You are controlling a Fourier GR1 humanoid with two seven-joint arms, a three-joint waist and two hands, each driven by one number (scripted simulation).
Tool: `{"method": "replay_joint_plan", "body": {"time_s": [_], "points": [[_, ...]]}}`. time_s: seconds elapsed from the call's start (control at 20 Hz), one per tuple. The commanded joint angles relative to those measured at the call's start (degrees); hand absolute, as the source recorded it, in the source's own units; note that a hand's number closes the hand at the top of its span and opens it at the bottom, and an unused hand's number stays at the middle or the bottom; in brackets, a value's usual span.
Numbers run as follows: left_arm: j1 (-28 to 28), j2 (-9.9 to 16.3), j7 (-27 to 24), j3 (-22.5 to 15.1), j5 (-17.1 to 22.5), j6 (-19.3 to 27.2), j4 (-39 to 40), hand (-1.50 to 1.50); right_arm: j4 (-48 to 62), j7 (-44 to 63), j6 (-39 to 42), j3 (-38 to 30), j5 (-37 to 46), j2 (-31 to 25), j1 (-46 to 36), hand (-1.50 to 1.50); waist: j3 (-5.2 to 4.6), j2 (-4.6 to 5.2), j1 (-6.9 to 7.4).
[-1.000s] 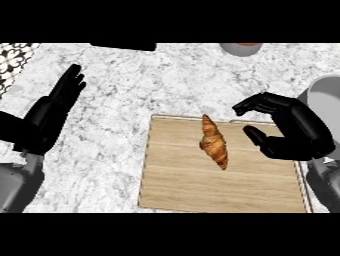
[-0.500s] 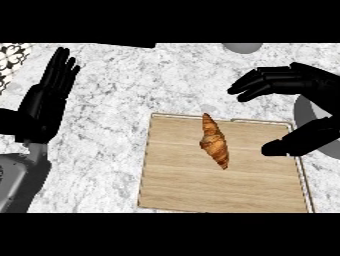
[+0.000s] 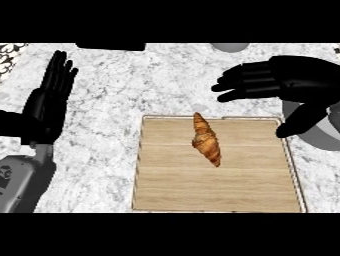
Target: Pick the croissant from the tray and place it in the pot
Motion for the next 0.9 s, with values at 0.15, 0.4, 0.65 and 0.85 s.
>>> {"method": "replay_joint_plan", "body": {"time_s": [0.15,0.4,0.65,0.85], "points": [[1.81,-0.60,-0.41,1.55,-0.55,0.01,0.62,0.00,7.91,-2.72,-1.87,8.46,14.73,8.60,-5.98,-1.50,-0.05,-0.57,-2.02],[3.22,-0.01,-0.96,3.74,-0.91,-1.39,-0.64,0.00,3.03,4.30,3.53,8.28,17.82,10.92,-4.67,-1.50,-0.06,-0.99,-3.27],[2.09,0.87,2.06,5.61,-0.74,-2.89,-0.32,0.00,8.67,5.36,3.92,7.85,23.88,15.16,-4.34,-1.50,-0.04,-0.90,-3.21],[3.01,-0.70,0.74,5.97,-1.73,-3.04,-0.08,0.00,10.47,5.83,2.74,8.80,28.69,18.47,-1.71,-1.50,-0.04,-0.91,-3.36]]}}
